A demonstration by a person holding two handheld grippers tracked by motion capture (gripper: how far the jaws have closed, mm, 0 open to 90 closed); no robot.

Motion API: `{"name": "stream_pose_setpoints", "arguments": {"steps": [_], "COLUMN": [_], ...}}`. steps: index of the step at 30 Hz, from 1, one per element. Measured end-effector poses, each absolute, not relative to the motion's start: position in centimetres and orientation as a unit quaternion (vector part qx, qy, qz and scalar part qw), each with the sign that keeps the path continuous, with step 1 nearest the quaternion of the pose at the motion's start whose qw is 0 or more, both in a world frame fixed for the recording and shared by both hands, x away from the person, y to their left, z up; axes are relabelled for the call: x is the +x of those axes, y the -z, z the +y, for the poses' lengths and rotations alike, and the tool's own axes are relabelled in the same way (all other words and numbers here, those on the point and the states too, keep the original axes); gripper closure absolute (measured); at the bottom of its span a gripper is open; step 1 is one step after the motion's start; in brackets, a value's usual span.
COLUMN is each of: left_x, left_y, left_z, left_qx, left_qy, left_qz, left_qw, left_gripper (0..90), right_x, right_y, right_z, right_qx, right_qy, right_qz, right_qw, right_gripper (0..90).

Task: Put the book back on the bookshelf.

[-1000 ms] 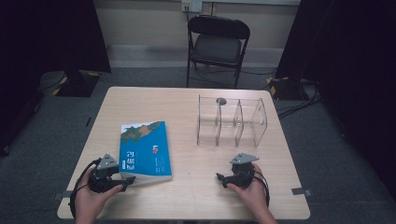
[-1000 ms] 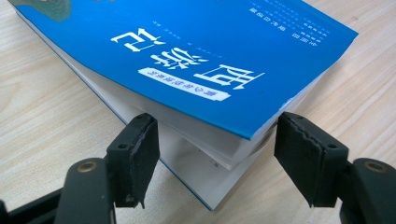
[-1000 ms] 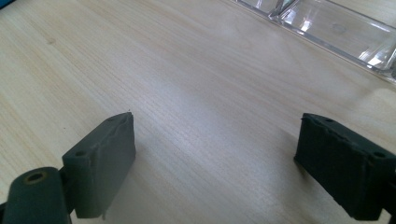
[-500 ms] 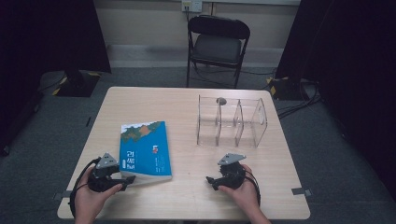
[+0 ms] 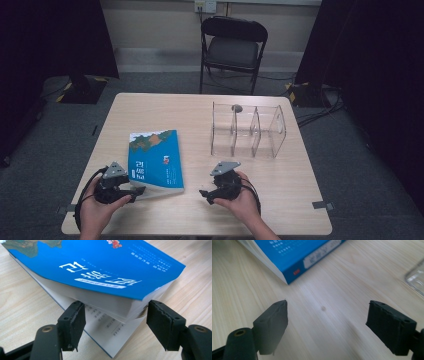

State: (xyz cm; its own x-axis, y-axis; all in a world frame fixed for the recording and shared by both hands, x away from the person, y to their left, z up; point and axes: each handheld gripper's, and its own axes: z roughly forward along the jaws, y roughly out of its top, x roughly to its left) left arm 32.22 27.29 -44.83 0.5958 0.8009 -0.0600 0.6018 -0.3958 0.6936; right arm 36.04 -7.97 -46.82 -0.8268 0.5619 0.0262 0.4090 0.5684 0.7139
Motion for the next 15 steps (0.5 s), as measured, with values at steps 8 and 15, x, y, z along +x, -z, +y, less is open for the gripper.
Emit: {"name": "stream_pose_setpoints", "arguments": {"steps": [8,15], "left_x": [32.3,32.4], "left_y": [44.7,44.6], "left_z": [27.3,27.2], "left_qx": [0.823,0.822], "left_qy": [-0.143,-0.142], "left_qz": [0.424,0.425], "left_qw": [0.351,0.352], "left_gripper": [31.8,31.8], "right_x": [36.3,36.5], "right_y": [46.2,46.2], "right_z": [-3.9,-1.5], "right_qx": [0.248,0.232], "right_qy": [-0.383,-0.385], "right_qz": [0.886,0.89], "right_qw": [0.085,0.079], "right_gripper": [17.6,17.6]}}
